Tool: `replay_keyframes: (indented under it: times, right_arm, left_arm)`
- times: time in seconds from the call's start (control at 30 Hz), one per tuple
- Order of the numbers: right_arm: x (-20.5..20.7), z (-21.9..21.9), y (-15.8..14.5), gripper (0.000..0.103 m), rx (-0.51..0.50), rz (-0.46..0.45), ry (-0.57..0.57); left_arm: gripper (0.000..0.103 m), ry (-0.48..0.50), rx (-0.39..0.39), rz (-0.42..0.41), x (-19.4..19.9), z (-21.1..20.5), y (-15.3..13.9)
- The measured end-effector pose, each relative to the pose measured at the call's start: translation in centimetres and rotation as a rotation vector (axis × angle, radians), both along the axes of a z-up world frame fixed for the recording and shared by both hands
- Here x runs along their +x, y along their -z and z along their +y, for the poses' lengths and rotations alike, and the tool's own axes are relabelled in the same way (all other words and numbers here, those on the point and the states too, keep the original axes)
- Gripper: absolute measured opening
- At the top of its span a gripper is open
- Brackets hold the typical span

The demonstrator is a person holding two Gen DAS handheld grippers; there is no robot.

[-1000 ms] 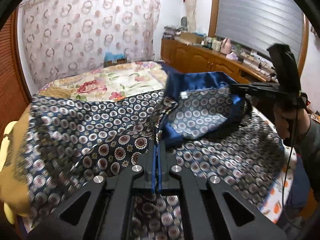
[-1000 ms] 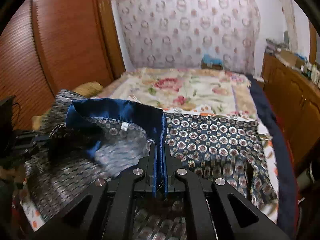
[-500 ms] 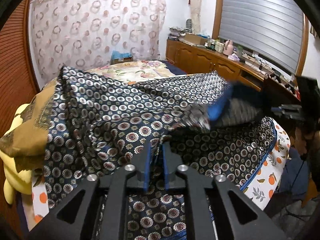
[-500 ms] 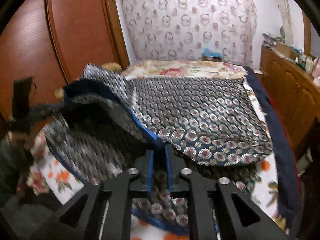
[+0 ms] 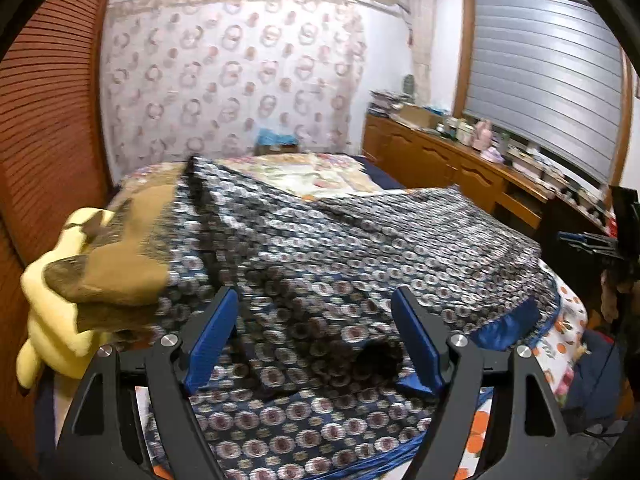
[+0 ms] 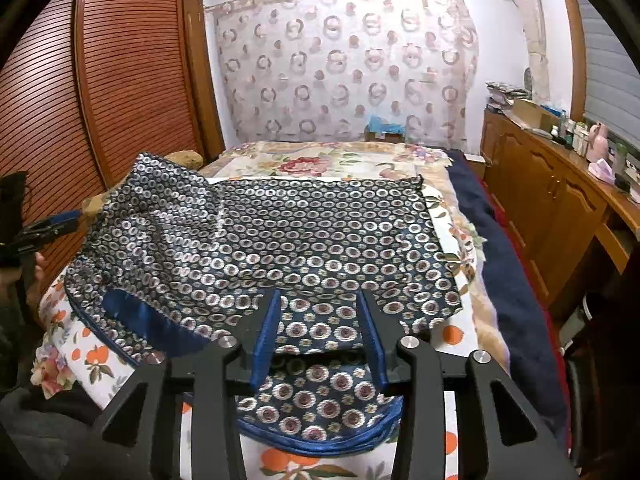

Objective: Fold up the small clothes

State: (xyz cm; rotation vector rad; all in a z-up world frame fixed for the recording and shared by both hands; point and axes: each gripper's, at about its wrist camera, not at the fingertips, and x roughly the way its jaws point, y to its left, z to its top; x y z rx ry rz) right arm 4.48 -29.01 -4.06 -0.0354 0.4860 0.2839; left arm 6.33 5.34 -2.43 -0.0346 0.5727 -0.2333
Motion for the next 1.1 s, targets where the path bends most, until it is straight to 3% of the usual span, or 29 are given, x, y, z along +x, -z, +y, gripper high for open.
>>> replay_keyframes:
  times: [0.27,0.3,0.37,0.43,0.6,0.63,0.67,0.7,0.9,1.1]
  right_arm:
    - [5.5,3.0,2.9,0.042,-0.034,0.096,0.049]
    - [6.1,3.4,3.4,0.042,-0.042,0.115,0.056]
    - [7.1,3.8,3.8,0.042,-0.057,0.141,0.070]
    - [7.9,4.4,4.2,0.042,-0.068,0.164,0.078]
    - [8.9,5.1,4.8,0.042,-0.089,0.180,0.086]
    - [9.0,5.0,4.9,0.042,-0.088,0.182,0.085]
    - [9.1,5.2,4.9,0.042,-0.089,0.180,0.086]
    - [9.1,5.0,5.3,0.042,-0.093,0.179,0.085]
    - [8.7,4.4,5.4,0.042,-0.082,0.174,0.082]
    - [8.3,2.9,5.1,0.042,-0.013,0.182,0.086]
  left_arm:
    - [0.078,-0.085,0.008,0.069,1.6,2.3,1.9]
    - [0.075,-0.082,0.002,0.082,1.8,2.3,2.3]
    - [0.055,-0.062,-0.011,0.119,2.6,2.3,3.1]
    - [0.046,-0.066,-0.009,0.150,3.2,2.3,3.9]
    - [0.042,-0.074,0.019,0.210,4.7,2.1,5.8]
    - [0.032,-0.064,0.018,0.219,5.0,2.0,6.0]
    - [0.009,-0.061,0.017,0.226,5.1,1.9,6.2]
    - [0.002,-0.061,0.015,0.227,5.1,1.9,6.2]
    - [0.002,-0.125,-0.066,0.106,2.2,4.4,3.0]
    - [0.002,-0.151,-0.074,0.098,1.2,6.1,2.1]
